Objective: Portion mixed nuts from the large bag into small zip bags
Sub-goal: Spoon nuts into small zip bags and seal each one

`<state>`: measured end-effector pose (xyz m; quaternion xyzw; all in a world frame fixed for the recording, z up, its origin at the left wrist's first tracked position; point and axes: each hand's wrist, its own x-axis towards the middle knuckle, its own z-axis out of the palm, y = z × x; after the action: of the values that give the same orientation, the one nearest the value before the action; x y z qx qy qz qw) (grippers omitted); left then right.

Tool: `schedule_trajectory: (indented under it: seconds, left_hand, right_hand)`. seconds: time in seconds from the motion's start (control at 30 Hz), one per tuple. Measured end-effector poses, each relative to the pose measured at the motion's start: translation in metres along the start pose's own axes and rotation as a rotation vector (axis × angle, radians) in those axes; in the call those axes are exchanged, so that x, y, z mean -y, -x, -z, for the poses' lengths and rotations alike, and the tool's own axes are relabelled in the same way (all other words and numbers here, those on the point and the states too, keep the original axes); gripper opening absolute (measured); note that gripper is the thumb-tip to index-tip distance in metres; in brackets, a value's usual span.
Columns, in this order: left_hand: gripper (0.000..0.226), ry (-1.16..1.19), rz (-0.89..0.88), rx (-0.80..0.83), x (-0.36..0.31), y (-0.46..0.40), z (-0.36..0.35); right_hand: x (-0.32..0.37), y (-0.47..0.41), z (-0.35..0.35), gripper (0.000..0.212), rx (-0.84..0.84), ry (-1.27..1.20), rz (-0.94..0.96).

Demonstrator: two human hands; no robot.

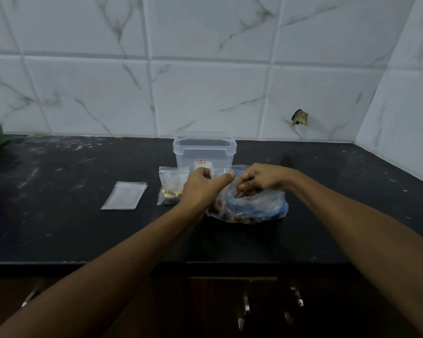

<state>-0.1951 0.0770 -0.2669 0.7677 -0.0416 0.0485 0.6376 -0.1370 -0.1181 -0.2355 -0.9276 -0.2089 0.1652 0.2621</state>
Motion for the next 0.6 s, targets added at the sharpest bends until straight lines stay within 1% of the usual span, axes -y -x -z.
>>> schedule_trajectory:
  seconds: [0.1, 0.2, 0.3, 0.43, 0.53, 0.6]
  left_hand:
    - [0.049, 0.004, 0.003, 0.0, 0.003, -0.002, 0.002]
    - [0.044, -0.003, 0.011, 0.016, 0.004, -0.004, 0.003]
    - [0.044, 0.004, 0.015, 0.031, 0.004, -0.004, 0.004]
    - [0.042, 0.017, 0.015, 0.033, 0.001, -0.002, 0.005]
    - [0.041, -0.073, -0.034, 0.027, -0.005, 0.001, 0.003]
    - [0.045, -0.135, -0.099, -0.012, -0.009, 0.003, 0.001]
  right_hand:
    - [0.001, 0.004, 0.009, 0.02, 0.008, -0.044, -0.072]
    - [-0.001, 0.011, 0.023, 0.018, 0.012, -0.166, -0.17]
    - [-0.005, 0.018, 0.036, 0.017, -0.006, -0.302, -0.258]
    - [-0.01, 0.027, 0.047, 0.016, -0.068, -0.412, -0.298]
    - [-0.005, 0.036, 0.055, 0.018, -0.098, -0.455, -0.308]
    - [0.002, 0.042, 0.064, 0.017, -0.136, -0.449, -0.307]
